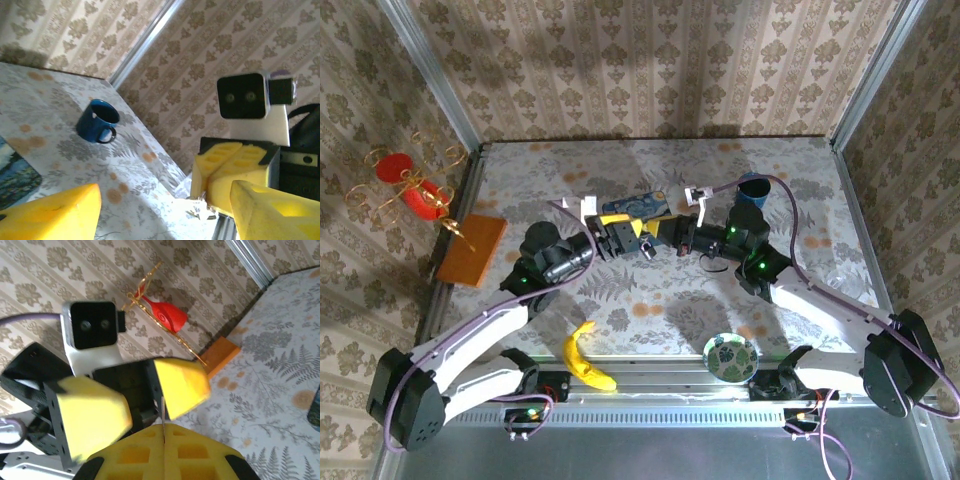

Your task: Unlock the padlock with the key

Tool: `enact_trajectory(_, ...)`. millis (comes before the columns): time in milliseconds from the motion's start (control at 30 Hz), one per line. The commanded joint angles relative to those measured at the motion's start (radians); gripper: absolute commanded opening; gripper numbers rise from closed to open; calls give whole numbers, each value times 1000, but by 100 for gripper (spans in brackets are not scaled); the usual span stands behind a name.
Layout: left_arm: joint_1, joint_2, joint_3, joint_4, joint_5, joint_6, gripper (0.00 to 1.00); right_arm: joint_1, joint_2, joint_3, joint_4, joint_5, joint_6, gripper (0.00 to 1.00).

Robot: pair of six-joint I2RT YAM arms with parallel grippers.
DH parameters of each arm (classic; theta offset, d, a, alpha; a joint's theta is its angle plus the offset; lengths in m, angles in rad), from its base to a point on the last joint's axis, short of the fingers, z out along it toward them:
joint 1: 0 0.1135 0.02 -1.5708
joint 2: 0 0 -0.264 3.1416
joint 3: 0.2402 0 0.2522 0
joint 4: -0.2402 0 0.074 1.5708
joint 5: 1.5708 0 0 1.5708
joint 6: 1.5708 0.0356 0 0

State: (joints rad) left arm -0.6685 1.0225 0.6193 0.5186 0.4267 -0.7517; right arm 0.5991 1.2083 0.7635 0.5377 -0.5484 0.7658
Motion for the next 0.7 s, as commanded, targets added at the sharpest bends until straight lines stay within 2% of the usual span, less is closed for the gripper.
enact_trajectory(0, -18, 24, 25, 113, 44, -25, 66, -2, 14, -7, 107, 15, 64, 0)
enact_trajectory(100, -22, 30, 23, 122, 46, -24, 61, -2, 20, -7, 122, 9, 75, 0)
enact_trajectory(167, -22, 27, 18, 127, 37, -25, 50, -2, 18, -8, 122, 11, 76, 0)
enact_trajectory(200, -21, 26, 16, 129, 35, -23, 48, -2, 19, -7, 120, 11, 75, 0)
enact_trajectory(400, -22, 14, 5, 142, 3, -18, 48, -2, 22, -1, 116, -4, 77, 0)
enact_trajectory(467, -21, 14, 4, 154, -6, -20, 45, -2, 23, 2, 116, -12, 79, 0)
enact_trajectory(600, -16, 19, 12, 167, -10, -22, 33, -2, 29, 6, 118, -23, 84, 0)
enact_trajectory(667, -16, 22, 14, 169, -5, -25, 22, -1, 30, 8, 120, -25, 86, 0)
